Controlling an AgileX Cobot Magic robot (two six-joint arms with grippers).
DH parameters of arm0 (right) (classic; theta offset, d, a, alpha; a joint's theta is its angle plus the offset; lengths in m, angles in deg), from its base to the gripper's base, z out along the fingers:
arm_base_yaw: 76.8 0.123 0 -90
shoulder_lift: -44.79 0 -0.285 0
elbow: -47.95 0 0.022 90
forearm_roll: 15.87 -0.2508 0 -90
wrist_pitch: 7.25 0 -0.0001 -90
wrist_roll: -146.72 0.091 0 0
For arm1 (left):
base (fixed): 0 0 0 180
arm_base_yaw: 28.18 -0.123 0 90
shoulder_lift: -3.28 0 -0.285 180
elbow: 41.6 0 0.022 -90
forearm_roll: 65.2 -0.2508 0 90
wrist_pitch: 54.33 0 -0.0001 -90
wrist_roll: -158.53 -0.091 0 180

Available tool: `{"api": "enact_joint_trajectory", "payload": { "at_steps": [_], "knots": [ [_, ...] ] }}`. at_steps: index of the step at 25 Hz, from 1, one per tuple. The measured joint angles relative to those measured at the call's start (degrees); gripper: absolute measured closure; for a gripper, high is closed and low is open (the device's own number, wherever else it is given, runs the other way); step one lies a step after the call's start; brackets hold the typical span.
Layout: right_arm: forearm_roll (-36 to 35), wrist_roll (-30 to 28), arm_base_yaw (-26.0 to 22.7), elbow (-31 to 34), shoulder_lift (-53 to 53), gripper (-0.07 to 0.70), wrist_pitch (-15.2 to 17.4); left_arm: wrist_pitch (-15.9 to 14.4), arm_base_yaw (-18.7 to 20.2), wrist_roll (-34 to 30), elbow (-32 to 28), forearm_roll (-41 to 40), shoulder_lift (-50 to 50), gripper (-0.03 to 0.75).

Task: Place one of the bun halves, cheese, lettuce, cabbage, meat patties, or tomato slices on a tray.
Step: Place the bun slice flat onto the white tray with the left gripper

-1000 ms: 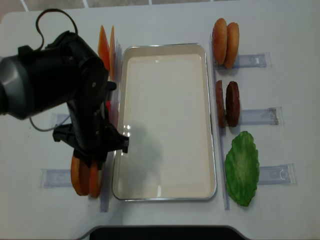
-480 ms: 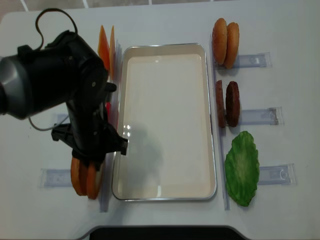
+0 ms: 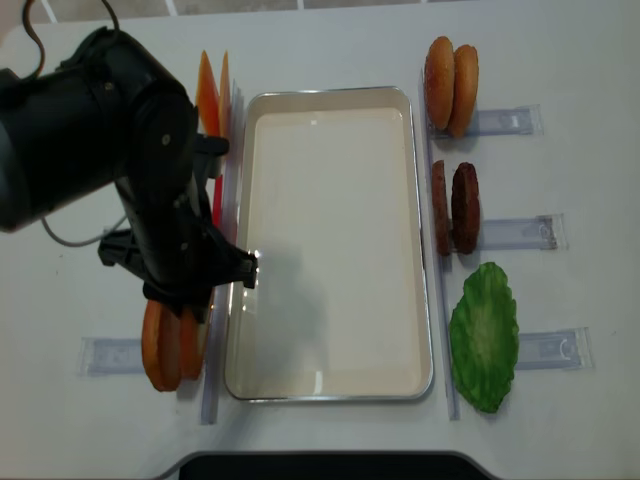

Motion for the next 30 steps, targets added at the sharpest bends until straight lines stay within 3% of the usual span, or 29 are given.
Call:
{"api": "enact_joint_trajectory", "payload": {
  "at_steps": [14,20,25,30],
  "knots": [
    [0.0,0.0,0.0,0.0,0.0,0.149,0.0,0.34,0.02,-3.05,0.44,8.7,-5.2,0.574],
    [0.0,0.0,0.0,0.0,0.0,0.149,0.0,13.04,0.02,-6.89,0.44,15.73,-5.2,0.575],
    [0.0,0.0,0.0,0.0,0.0,0.149,0.0,21.44,0.02,-8.76,-3.39,18.61,-5.2,0.576],
    [0.0,0.0,0.0,0.0,0.0,0.149,0.0,30.53,-0.55,-17.72,-8.73,28.99,-5.22,0.576]
  ]
}}
